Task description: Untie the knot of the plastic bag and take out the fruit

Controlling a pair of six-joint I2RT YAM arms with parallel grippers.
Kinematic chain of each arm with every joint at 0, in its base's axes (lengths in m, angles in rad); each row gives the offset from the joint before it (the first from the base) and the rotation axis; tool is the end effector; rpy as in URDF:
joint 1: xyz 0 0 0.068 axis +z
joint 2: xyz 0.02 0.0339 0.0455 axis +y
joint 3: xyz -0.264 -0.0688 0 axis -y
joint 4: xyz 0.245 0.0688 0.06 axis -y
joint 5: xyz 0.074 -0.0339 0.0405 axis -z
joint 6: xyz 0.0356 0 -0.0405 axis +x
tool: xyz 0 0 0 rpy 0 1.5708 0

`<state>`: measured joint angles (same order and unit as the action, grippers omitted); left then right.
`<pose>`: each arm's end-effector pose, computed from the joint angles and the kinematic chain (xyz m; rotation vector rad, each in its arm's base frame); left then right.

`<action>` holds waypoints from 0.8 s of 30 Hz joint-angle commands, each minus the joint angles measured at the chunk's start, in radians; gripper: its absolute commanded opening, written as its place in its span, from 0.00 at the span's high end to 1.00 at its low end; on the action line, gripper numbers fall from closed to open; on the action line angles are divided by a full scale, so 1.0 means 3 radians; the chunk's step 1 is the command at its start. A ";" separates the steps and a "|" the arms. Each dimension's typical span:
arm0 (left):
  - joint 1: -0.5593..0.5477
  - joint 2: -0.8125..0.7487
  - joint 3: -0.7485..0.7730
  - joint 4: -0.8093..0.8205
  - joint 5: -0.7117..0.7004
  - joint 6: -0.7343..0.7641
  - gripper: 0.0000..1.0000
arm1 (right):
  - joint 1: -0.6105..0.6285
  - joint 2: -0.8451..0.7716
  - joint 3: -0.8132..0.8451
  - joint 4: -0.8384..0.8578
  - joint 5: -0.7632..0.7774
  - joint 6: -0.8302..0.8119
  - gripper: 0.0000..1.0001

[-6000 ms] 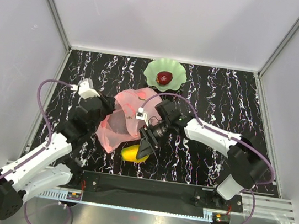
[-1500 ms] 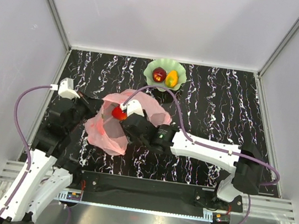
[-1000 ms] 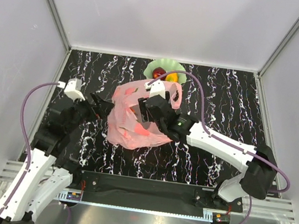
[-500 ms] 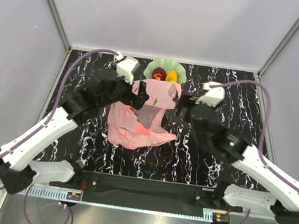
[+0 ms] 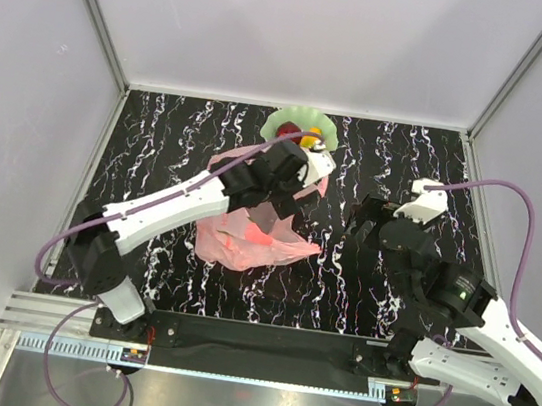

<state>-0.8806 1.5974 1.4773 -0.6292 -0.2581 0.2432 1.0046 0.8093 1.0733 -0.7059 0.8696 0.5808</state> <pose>0.2342 -0.2694 0.3338 1.1088 2.0036 -0.0302 0.1015 0.1089 0.3850 0.1374 1.8511 0.2225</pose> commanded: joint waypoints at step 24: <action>0.0113 0.0346 0.0117 0.0728 -0.1345 0.0128 1.00 | -0.0010 -0.0162 -0.0336 0.0287 -0.0580 -0.0069 0.00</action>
<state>-0.8845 1.7798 1.4555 -0.4351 -0.6987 0.4278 1.0046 0.7509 0.9936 -0.7044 0.7849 0.5976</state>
